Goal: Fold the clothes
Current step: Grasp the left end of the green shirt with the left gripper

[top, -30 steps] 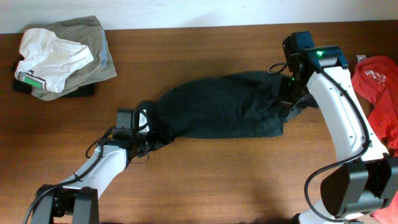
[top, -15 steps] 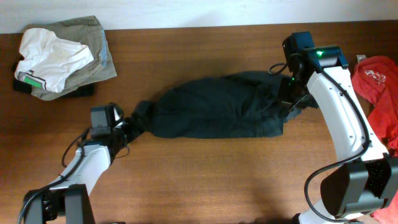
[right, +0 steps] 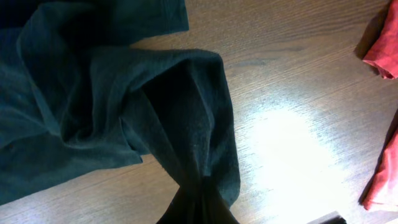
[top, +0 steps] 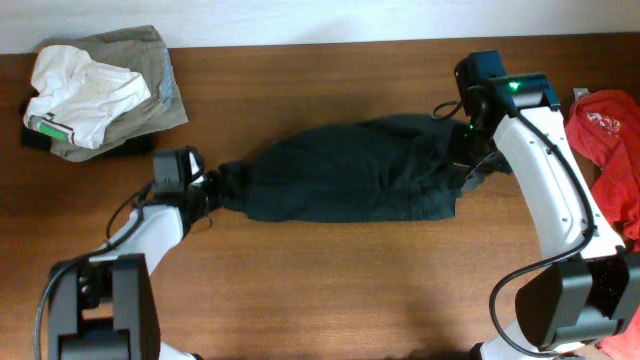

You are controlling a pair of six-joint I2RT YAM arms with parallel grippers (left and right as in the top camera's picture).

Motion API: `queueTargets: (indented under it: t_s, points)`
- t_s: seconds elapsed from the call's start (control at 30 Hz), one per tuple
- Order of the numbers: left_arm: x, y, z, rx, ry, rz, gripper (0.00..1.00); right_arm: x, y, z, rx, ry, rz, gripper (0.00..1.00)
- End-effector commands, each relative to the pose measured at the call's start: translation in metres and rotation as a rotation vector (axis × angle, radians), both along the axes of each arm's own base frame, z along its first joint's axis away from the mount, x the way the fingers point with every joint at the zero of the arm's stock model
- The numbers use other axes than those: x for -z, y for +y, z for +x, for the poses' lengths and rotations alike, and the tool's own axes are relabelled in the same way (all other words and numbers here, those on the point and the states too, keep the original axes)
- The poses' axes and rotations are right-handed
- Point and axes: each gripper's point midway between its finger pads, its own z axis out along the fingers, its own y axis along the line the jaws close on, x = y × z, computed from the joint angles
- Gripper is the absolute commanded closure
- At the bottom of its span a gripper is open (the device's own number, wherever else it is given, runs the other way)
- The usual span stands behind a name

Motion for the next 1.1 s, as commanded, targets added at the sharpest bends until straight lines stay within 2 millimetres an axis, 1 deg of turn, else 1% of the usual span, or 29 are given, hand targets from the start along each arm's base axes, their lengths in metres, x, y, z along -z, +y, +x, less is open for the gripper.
queueTargets:
  t_s: [0.0, 0.07, 0.17, 0.23, 0.3, 0.4, 0.43, 0.47, 0.57, 0.73, 0.77, 0.8, 0.87, 1.0, 1.07]
  points:
    - [0.017, 0.02, -0.006, -0.001, 0.133, 0.199, 0.01, 0.002, -0.003, -0.001, 0.01, 0.007, -0.002, 0.96]
    - [0.01, 0.026, -0.003, 0.003, 0.145, 0.247, 0.01, 0.002, -0.003, -0.001, 0.01, 0.007, -0.002, 0.96]
    - [0.011, 0.032, -0.011, -0.003, 0.197, 0.281, 0.02, 0.002, -0.003, -0.001, 0.01, 0.007, -0.002, 0.96]
    - [0.022, 0.032, -0.022, 0.005, 0.253, 0.282, 0.02, 0.002, -0.003, -0.001, 0.01, 0.006, -0.002, 0.96]
    - [0.036, 0.032, -0.027, 0.016, 0.294, 0.28, 0.02, 0.002, -0.003, -0.001, 0.01, 0.006, -0.002, 0.96]
    - [0.051, 0.018, -0.018, 0.082, 0.272, 0.221, 0.02, 0.002, -0.003, -0.001, 0.01, 0.007, -0.002, 0.96]
    - [0.051, 0.017, -0.016, 0.083, 0.262, 0.215, 0.05, 0.002, -0.003, -0.001, 0.01, 0.007, -0.002, 0.96]
    - [0.051, 0.017, -0.015, 0.083, 0.258, 0.215, 0.11, 0.002, -0.003, -0.001, 0.01, 0.007, -0.002, 0.96]
    - [0.051, 0.017, -0.016, 0.083, 0.262, 0.215, 0.37, 0.002, -0.003, -0.001, 0.01, 0.007, -0.002, 0.96]
    - [0.052, 0.017, -0.02, 0.086, 0.282, 0.214, 0.77, 0.002, -0.003, -0.001, 0.011, 0.007, -0.002, 0.96]
    - [0.053, 0.017, -0.021, 0.086, 0.286, 0.214, 0.8, 0.002, -0.003, -0.001, 0.011, 0.007, -0.002, 0.96]
    - [0.053, 0.017, -0.022, 0.087, 0.292, 0.214, 0.85, 0.002, -0.003, -0.001, 0.011, 0.007, -0.002, 0.96]
    - [0.05, 0.017, -0.024, 0.089, 0.31, 0.214, 0.99, 0.002, -0.003, -0.001, 0.011, 0.007, -0.002, 0.96]
    - [0.029, 0.017, -0.02, 0.093, 0.352, 0.213, 0.99, 0.002, -0.003, 0.001, 0.011, 0.0, -0.001, 0.96]
    - [0.009, 0.017, -0.012, 0.094, 0.354, 0.214, 0.99, 0.002, -0.003, 0.003, 0.011, -0.009, 0.001, 0.96]
